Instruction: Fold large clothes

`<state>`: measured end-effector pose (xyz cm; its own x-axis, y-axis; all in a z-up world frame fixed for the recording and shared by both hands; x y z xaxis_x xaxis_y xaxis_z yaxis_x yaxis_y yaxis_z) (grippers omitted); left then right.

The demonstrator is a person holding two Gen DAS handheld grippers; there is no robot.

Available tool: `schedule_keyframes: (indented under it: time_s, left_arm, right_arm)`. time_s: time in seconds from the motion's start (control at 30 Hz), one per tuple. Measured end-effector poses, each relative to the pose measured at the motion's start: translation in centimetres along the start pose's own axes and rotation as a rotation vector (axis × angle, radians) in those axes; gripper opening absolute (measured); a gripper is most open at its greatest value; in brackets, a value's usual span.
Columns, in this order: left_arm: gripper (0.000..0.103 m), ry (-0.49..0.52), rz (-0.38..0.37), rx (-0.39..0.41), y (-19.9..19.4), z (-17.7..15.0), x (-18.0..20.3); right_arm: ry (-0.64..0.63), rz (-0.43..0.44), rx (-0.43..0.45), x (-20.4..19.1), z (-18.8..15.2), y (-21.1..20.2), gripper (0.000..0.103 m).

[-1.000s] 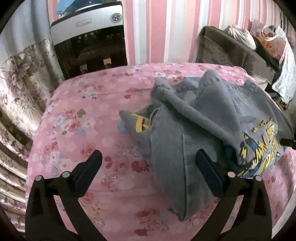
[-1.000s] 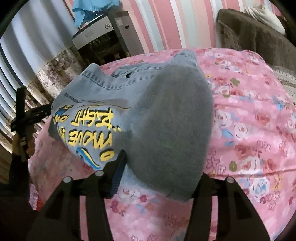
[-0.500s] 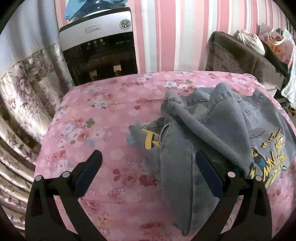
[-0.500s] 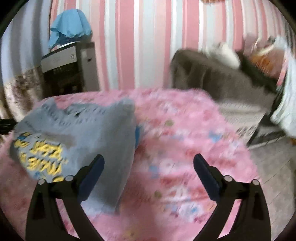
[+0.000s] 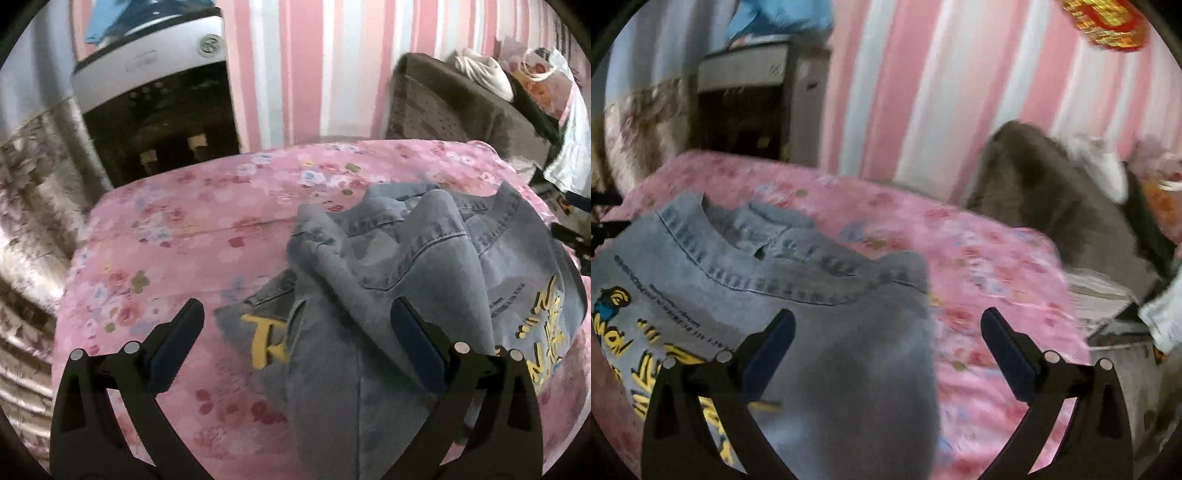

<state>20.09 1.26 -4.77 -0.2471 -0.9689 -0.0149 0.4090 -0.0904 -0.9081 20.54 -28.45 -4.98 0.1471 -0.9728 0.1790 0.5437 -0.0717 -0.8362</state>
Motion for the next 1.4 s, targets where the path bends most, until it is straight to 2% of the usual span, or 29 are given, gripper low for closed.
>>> schedule_keyframes:
  time_s: [0.03, 0.1, 0.13, 0.17, 0.23, 0.27, 0.3, 0.37, 0.47, 0.53, 0.6, 0.7, 0.87, 0.93, 0.97, 1.0, 1.03, 1.07, 1.1, 1.2, 1.27, 1.33, 1.4]
  left_arm:
    - [0.1, 0.012, -0.005, -0.007, 0.3, 0.2, 0.2]
    - [0.1, 0.036, -0.02, -0.025, 1.2, 0.5, 0.6]
    - [0.1, 0.046, -0.027, -0.037, 1.6, 0.7, 0.7]
    - [0.1, 0.052, -0.034, -0.049, 2.1, 0.9, 0.8]
    - [0.1, 0.06, -0.053, -0.069, 2.8, 1.2, 0.7]
    - [0.1, 0.057, -0.059, -0.074, 3.0, 1.4, 0.7]
    - [0.1, 0.055, -0.061, -0.076, 3.1, 1.6, 0.6]
    - [0.1, 0.052, -0.055, -0.068, 3.0, 2.1, 0.5]
    - [0.1, 0.049, -0.032, -0.041, 2.3, 2.8, 0.2]
    - [0.1, 0.043, -0.028, -0.027, 1.9, 3.3, -0.1]
    - [0.1, 0.04, -0.043, -0.03, 1.8, 3.6, -0.2]
    - [0.1, 0.084, -0.122, -0.082, 2.9, 4.1, 0.8]
    - [0.1, 0.17, -0.202, -0.196, 6.1, 5.3, 3.2]
    - [0.096, 0.212, -0.193, -0.219, 6.8, 5.8, 4.1]
    - [0.082, 0.238, -0.188, -0.227, 7.0, 5.9, 4.6]
    - [0.059, 0.281, -0.175, -0.242, 7.3, 6.1, 5.4]
    - [0.048, 0.312, -0.137, -0.261, 7.7, 6.2, 6.0]
    - [0.028, 0.337, -0.09, -0.271, 8.1, 6.3, 6.3]
    - [0.019, 0.351, -0.075, -0.273, 8.2, 6.4, 6.5]
    - [0.009, 0.355, -0.073, -0.223, 6.9, 6.8, 6.1]
    - [0.007, 0.318, -0.094, -0.172, 5.4, 7.3, 5.1]
    - [0.005, 0.211, -0.152, -0.089, 3.0, 8.5, 2.6]
    - [0.005, 0.105, -0.23, -0.048, 1.9, 9.5, -0.3]
  right_arm:
    - [0.001, 0.016, -0.037, 0.1, 0.1, 1.1, 0.099]
    - [0.001, 0.034, -0.131, 0.2, 0.1, 3.3, 0.086]
    - [-0.001, 0.058, -0.18, 0.2, -0.2, 4.3, 0.059]
    - [0.0, 0.052, -0.195, 0.2, -0.6, 4.5, 0.047]
    - [-0.029, 0.029, -0.191, -0.1, -1.0, 4.8, 0.038]
    - [-0.042, 0.014, -0.182, -0.2, -1.1, 4.7, 0.024]
    - [-0.057, 0.017, -0.169, -0.2, -1.0, 4.4, 0.022]
    - [-0.068, 0.03, -0.118, 0.1, -0.8, 3.2, 0.011]
    - [0.037, 0.097, 0.031, 2.5, -0.1, 0.2, 0.01]
    - [0.172, 0.187, 0.121, 5.0, -0.3, -0.9, 0.01]
    - [0.27, 0.232, 0.085, 6.9, -0.8, 0.7, 0.01]
    - [0.303, 0.256, 0.005, 7.5, -2.1, 3.5, 0.01]
    - [0.298, 0.252, 0.009, 6.8, -2.7, 3.8, 0.011]
    - [0.282, 0.227, 0.005, 6.5, -2.6, 3.9, 0.012]
    - [0.273, 0.216, 0.005, 6.3, -2.6, 4.0, 0.012]
    - [0.27, 0.211, 0.005, 6.4, -2.6, 4.0, 0.012]
    - [0.271, 0.209, 0.007, 6.4, -2.7, 4.0, 0.012]
    - [0.273, 0.21, 0.01, 6.5, -2.7, 4.1, 0.012]
    - [0.276, 0.21, 0.017, 6.5, -2.7, 4.0, 0.012]
    - [0.266, 0.198, 0.043, 6.4, -2.7, 3.2, 0.012]
    - [0.262, 0.199, 0.077, 6.4, -2.4, 2.2, 0.012]
    - [0.283, 0.207, 0.118, 7.1, -1.9, 1.0, 0.012]
    - [0.32, 0.202, 0.144, 8.4, -1.3, 0.6, 0.012]
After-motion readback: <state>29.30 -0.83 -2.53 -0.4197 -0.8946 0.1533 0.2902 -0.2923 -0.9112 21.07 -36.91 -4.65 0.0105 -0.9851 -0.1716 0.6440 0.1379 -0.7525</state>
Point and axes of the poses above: each gripper's, at about its wrist camera, not at the fingertips, and y roughly the way its jaws point, x to its right, z to its top, the point moved 3 cm from there along y, roughly the way its jaws point, and after that the axes turned 14 degrees about -x, right-handed, at the moved point
